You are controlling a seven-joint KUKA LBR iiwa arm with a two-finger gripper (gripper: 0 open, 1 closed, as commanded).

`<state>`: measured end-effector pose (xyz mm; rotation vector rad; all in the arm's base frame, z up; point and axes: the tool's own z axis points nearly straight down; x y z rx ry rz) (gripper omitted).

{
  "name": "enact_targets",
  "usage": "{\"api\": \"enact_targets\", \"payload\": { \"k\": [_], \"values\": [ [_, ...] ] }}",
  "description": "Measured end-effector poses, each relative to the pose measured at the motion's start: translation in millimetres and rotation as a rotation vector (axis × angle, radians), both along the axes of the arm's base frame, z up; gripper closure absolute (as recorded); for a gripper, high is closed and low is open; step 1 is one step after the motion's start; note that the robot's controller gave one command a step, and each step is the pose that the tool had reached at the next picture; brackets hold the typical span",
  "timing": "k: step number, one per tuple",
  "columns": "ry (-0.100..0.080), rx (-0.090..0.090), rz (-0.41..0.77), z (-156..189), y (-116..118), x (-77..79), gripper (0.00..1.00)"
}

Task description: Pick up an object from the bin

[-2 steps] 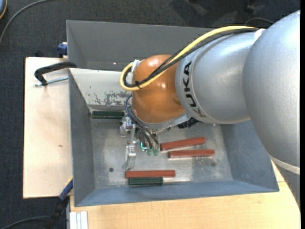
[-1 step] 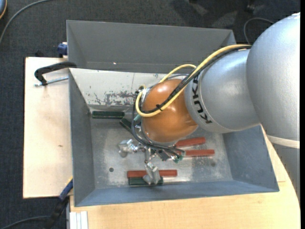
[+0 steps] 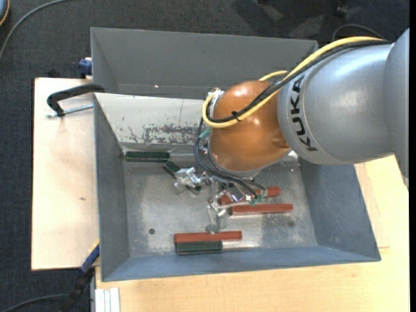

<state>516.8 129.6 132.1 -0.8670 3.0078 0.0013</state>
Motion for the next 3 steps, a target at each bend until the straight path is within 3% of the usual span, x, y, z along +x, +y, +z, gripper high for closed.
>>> {"api": "enact_targets", "payload": {
  "k": [1, 2, 3],
  "values": [
    [-0.003, -0.003, -0.121, 16, -76, 79.6, 0.00],
    [0.014, -0.003, -0.394, -49, -129, 51.7, 0.00],
    [0.009, 0.000, -0.392, -47, -128, 53.3, 1.00]
  ]
}}
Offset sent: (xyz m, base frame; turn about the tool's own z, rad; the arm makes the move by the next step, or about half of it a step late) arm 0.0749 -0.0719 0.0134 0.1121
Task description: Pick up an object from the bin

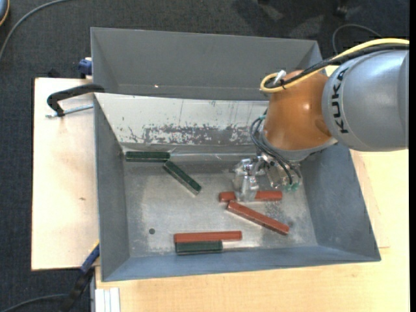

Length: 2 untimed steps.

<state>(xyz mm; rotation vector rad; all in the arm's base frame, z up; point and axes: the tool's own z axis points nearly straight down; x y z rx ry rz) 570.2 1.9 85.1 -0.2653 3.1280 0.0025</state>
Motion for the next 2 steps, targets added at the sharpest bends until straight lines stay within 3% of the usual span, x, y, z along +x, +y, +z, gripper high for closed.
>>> {"api": "enact_targets", "payload": {
  "k": [1, 2],
  "values": [
    [0.000, 0.000, 0.000, 0, 0, -0.1, 0.00],
    [0.001, 0.000, -0.073, -14, -19, -18.4, 0.00]
  ]
}}
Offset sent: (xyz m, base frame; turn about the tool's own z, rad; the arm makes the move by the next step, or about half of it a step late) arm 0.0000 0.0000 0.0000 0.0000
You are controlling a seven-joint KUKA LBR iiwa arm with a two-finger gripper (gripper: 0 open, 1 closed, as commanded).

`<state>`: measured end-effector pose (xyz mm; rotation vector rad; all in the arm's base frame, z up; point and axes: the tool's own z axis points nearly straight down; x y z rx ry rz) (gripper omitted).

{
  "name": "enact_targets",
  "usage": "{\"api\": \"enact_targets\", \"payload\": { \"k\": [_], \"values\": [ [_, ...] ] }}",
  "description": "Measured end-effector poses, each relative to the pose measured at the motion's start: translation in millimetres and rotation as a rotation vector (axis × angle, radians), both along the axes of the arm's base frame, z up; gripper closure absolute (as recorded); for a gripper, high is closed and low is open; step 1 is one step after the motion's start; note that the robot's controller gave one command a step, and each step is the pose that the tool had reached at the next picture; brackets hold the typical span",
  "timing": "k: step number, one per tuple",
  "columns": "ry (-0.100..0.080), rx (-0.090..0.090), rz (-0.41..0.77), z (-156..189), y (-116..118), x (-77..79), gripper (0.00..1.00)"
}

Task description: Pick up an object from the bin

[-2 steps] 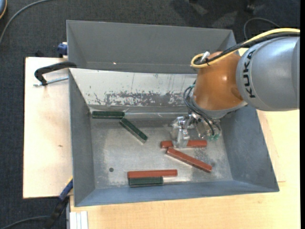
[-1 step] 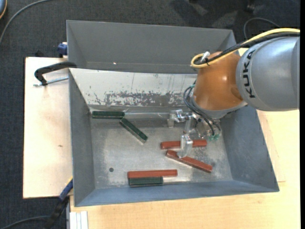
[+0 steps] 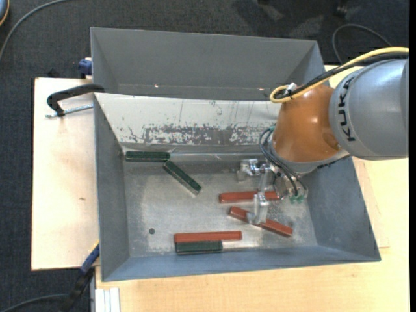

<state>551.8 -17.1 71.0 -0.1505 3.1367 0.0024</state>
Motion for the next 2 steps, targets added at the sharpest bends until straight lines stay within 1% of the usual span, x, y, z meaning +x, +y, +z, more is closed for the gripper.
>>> {"api": "enact_targets", "payload": {
  "k": [1, 2],
  "values": [
    [-0.001, 0.000, 0.000, 0, 0, 0.3, 1.00],
    [-0.014, -0.002, 0.036, 152, -3, -4.4, 1.00]
  ]
}}
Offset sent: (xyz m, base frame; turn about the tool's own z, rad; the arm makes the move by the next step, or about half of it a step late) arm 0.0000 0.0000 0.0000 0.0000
